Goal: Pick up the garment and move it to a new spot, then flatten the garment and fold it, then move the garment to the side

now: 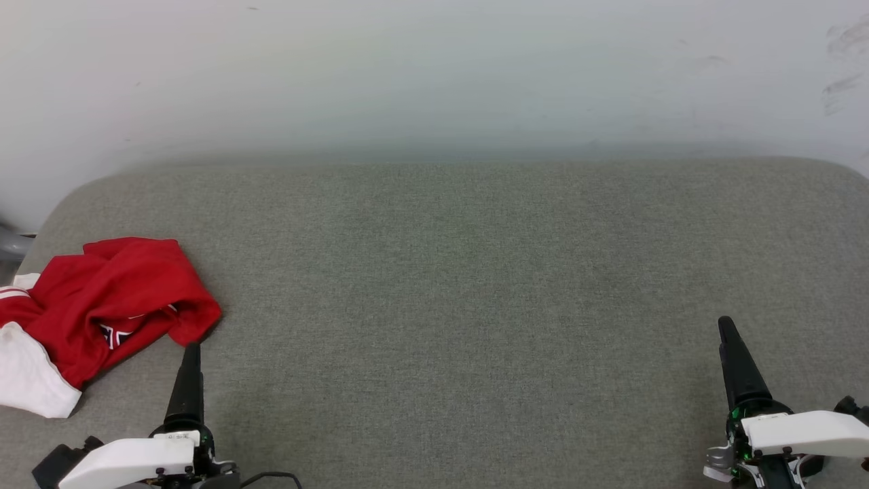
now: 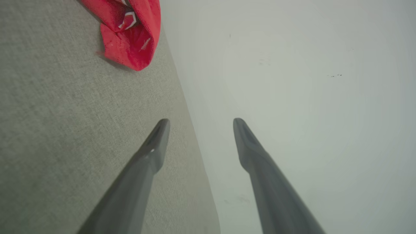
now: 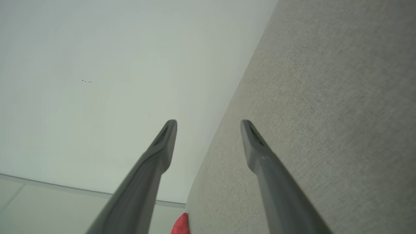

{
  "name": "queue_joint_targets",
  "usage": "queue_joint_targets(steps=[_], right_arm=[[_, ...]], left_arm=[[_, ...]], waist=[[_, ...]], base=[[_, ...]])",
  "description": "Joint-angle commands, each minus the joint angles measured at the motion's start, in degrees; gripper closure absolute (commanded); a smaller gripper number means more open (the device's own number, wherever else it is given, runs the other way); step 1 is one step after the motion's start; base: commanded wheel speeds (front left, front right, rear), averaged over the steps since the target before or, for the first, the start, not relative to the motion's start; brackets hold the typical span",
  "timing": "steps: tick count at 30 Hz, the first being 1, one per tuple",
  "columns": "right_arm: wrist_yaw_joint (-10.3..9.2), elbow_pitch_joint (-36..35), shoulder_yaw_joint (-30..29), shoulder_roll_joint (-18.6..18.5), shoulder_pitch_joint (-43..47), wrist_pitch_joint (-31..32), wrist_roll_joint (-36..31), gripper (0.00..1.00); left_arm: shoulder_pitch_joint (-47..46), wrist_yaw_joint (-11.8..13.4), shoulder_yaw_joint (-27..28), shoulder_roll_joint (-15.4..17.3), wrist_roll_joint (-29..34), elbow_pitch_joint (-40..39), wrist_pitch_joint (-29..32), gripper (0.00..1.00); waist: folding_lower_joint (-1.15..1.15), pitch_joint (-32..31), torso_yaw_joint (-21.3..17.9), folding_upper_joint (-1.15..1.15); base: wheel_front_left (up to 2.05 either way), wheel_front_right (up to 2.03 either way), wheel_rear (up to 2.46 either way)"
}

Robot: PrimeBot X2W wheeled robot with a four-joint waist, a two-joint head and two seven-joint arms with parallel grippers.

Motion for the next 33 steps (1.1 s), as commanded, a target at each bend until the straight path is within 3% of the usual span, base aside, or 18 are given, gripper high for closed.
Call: queue_joint_targets(steps=[1, 13, 18, 33], right_arm=[[0.00, -1.6, -0.2, 0.0, -1.0, -0.7, -3.7, 0.00], [0.00, -5.8, 0.8, 0.0, -1.2, -3.0, -21.9, 0.00], [0.00, -8.5, 1.9, 0.0, -1.1, -3.9, -29.9, 0.00], [0.00, -11.8, 4.0, 0.1, -0.4, -6.5, -47.3, 0.00]], left_arm=[[-0.7, -0.1, 0.8, 0.1, 2.3, -1.7, -0.7, 0.00], [0.4, -0.1, 0.7, 0.1, 14.5, -8.4, -3.0, 0.00], [1.0, 0.3, -1.2, 0.2, 22.4, -12.1, -4.0, 0.00], [2.6, 6.1, -8.6, 0.2, 44.5, -19.7, -6.5, 0.00]], waist=[[0.00, 0.1, 0.0, 0.00], [0.00, 0.4, 0.0, 0.00], [0.00, 0.5, 0.0, 0.00], [0.00, 0.7, -0.2, 0.00]], base=[[0.00, 0.00, 0.00], [0.00, 0.00, 0.00], [0.00, 0.00, 0.00], [0.00, 0.00, 0.00]])
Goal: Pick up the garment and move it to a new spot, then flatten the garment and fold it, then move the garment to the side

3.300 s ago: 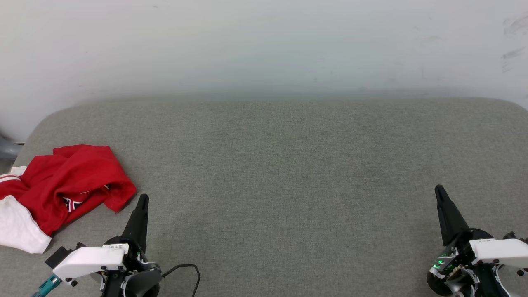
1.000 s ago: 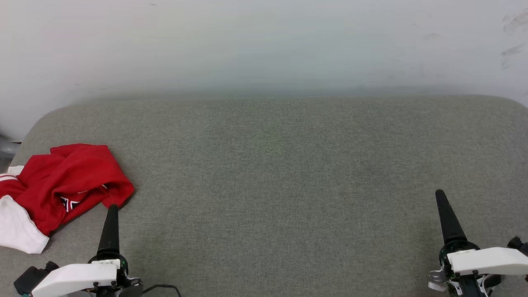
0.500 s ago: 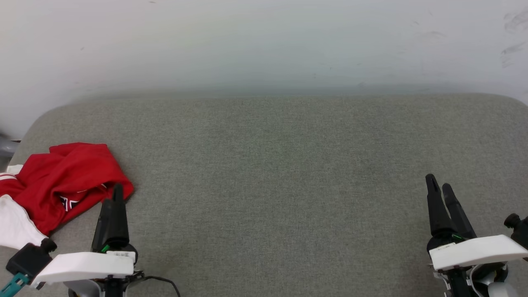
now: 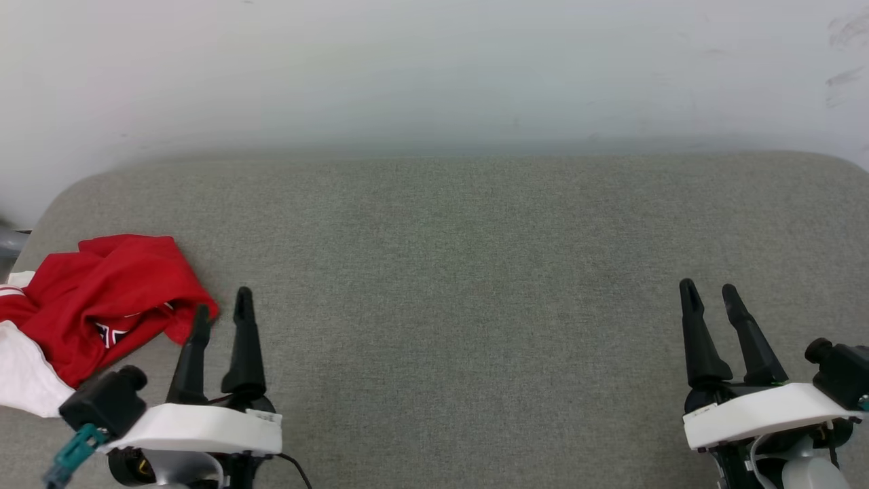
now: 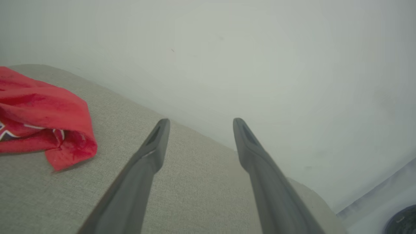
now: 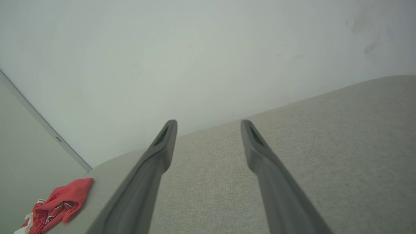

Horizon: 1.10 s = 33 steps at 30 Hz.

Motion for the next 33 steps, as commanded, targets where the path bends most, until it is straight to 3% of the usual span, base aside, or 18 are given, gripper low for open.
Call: queue_joint_targets(steps=[1, 11, 24, 28, 33], right_arm=[[-0.01, -1.0, 0.3, 0.0, -0.2, -0.5, -1.9, 0.00], [-0.01, 0.0, 0.9, 0.0, 0.6, -2.0, -10.8, 0.00], [-0.02, 0.6, 0.5, 0.1, 0.4, -3.9, -19.7, 0.00], [-0.02, 0.3, 0.8, 0.1, 0.4, -4.3, -21.7, 0.00], [-0.02, -0.3, 1.2, 0.1, 0.4, -5.0, -24.2, 0.00]], left_arm=[[0.3, 0.4, -0.8, 0.1, 2.4, -1.1, -0.5, 0.00], [0.7, 5.4, -7.8, 2.8, 13.0, -1.8, -2.0, 0.00], [0.3, 13.6, -15.9, 7.2, 18.9, -1.5, -3.8, 0.00], [0.5, 13.8, -16.3, 7.2, 19.2, -0.7, -4.4, 0.00], [1.2, 12.1, -15.8, 6.5, 20.2, 0.8, -4.9, 0.00]], waist=[[0.00, 0.0, 0.0, 0.00], [0.00, 0.0, -0.1, 0.00], [0.00, 0.1, -0.4, 0.00], [0.00, 0.1, -0.5, 0.00], [0.00, 0.3, -0.6, 0.00]], base=[[0.00, 0.00, 0.00], [0.00, 0.00, 0.00], [0.00, 0.00, 0.00], [0.00, 0.00, 0.00], [0.00, 0.00, 0.00]])
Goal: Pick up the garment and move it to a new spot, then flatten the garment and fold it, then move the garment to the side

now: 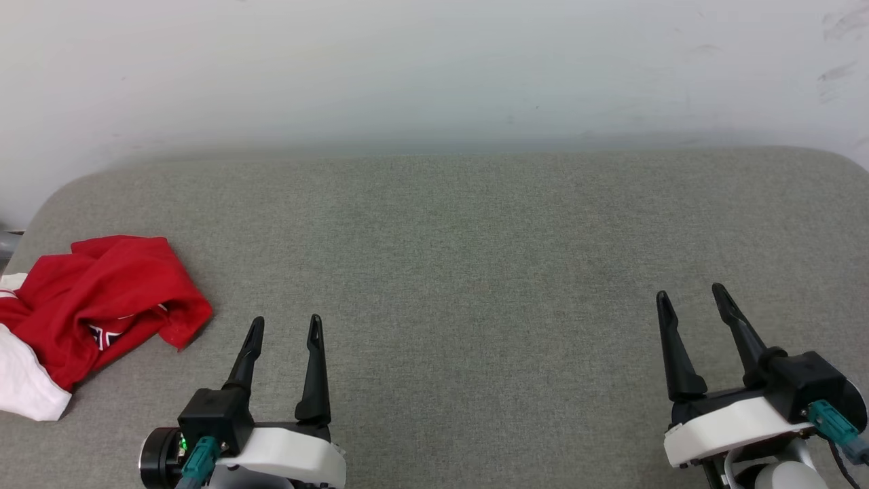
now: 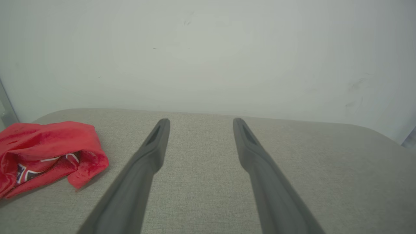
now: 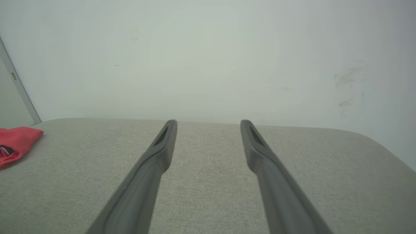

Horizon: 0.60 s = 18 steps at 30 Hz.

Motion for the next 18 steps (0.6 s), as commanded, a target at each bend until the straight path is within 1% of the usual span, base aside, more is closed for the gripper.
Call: queue_joint_targets(steps=[1, 7, 10, 14, 16, 18], right_arm=[[-0.02, -0.8, 0.4, 0.1, -0.2, -0.6, -1.6, 0.00], [-0.02, -1.6, 0.5, 0.1, -0.2, -1.3, -4.3, 0.00], [-0.02, -1.8, 0.4, 0.1, -0.1, -1.6, -4.5, 0.00], [-0.02, -1.3, 0.0, 0.1, 0.2, -2.1, -2.5, 0.00], [-0.02, -0.6, -0.4, 0.1, 0.4, -2.2, 0.7, 0.00], [-0.02, -0.2, -0.2, 0.1, 0.3, -2.5, 0.9, 0.00]], left_arm=[[0.2, -0.4, 0.3, -0.1, 1.4, -0.1, -0.5, 0.00], [0.4, -1.7, 1.0, -1.0, 4.7, 0.2, -1.3, 0.00], [0.7, -2.4, 1.8, -1.9, 5.4, 0.0, -1.5, 0.00], [1.3, -3.9, 3.6, -3.0, 6.3, -0.1, -2.0, 0.00], [1.4, -4.7, 4.5, -3.5, 7.1, 0.1, -2.3, 0.00], [1.8, -5.5, 5.1, -3.9, 7.8, 0.2, -2.5, 0.00]], waist=[[0.00, 0.1, 0.0, 0.00], [0.00, 0.4, 0.1, 0.00], [0.00, 0.6, 0.1, 0.00], [0.00, 0.6, 0.1, 0.00], [0.00, 0.7, 0.0, 0.00], [0.00, 0.6, 0.0, 0.00]], base=[[0.00, 0.00, 0.00], [0.00, 0.00, 0.00], [0.00, 0.00, 0.00], [0.00, 0.00, 0.00], [0.00, 0.00, 0.00], [0.00, 0.00, 0.00]])
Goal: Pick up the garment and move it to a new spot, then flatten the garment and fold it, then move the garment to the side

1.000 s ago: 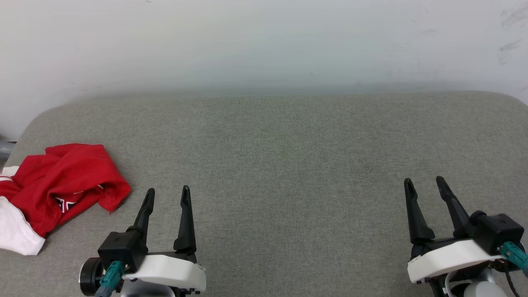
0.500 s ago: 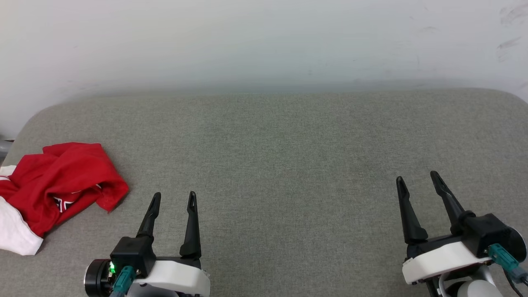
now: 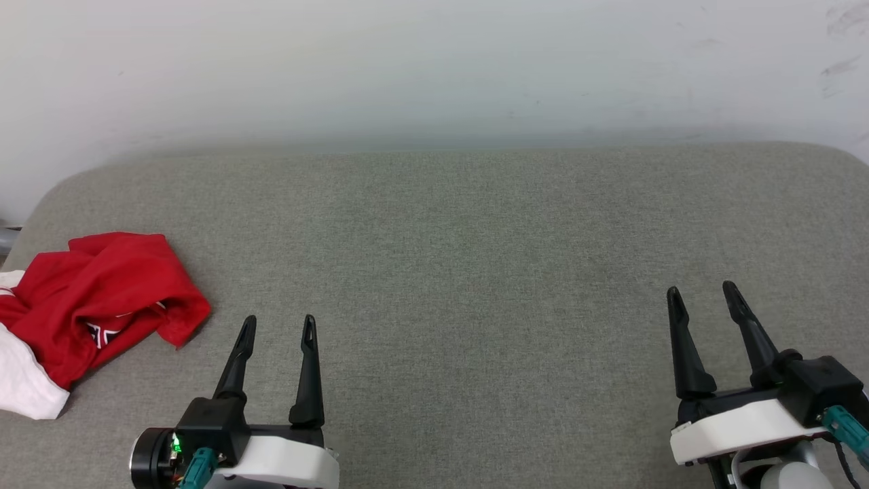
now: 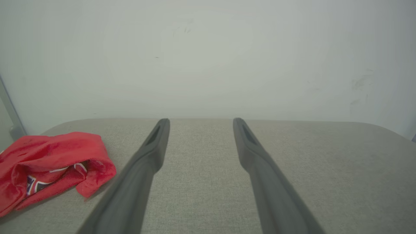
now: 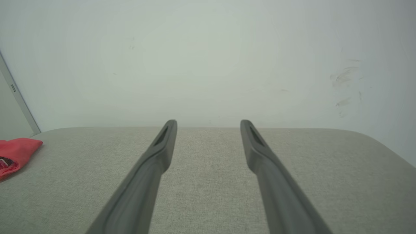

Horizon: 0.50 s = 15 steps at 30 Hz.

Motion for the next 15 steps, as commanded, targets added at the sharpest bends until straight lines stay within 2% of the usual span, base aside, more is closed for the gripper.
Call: queue_joint_targets(steps=[1, 5, 15], right_arm=[[-0.04, 0.2, 0.2, 0.1, 0.2, -0.5, -0.5, 0.00], [-0.04, 0.5, 0.4, 0.1, 0.3, -1.0, -2.2, 0.00], [-0.04, 0.4, 0.7, 0.2, 0.5, -1.6, -5.1, 0.00]], left_arm=[[0.7, -0.7, 0.4, -0.3, 1.2, -0.1, -0.5, 0.00], [1.0, -2.0, 1.6, -1.2, 3.2, 0.1, -1.0, 0.00], [1.4, -3.3, 2.5, -2.0, 6.9, 0.1, -1.7, 0.00]], waist=[[0.00, -0.1, -0.1, 0.00], [0.00, -0.2, -0.1, 0.00], [0.00, -0.1, -0.2, 0.00]], base=[[0.00, 0.00, 0.00], [0.00, 0.00, 0.00], [0.00, 0.00, 0.00]])
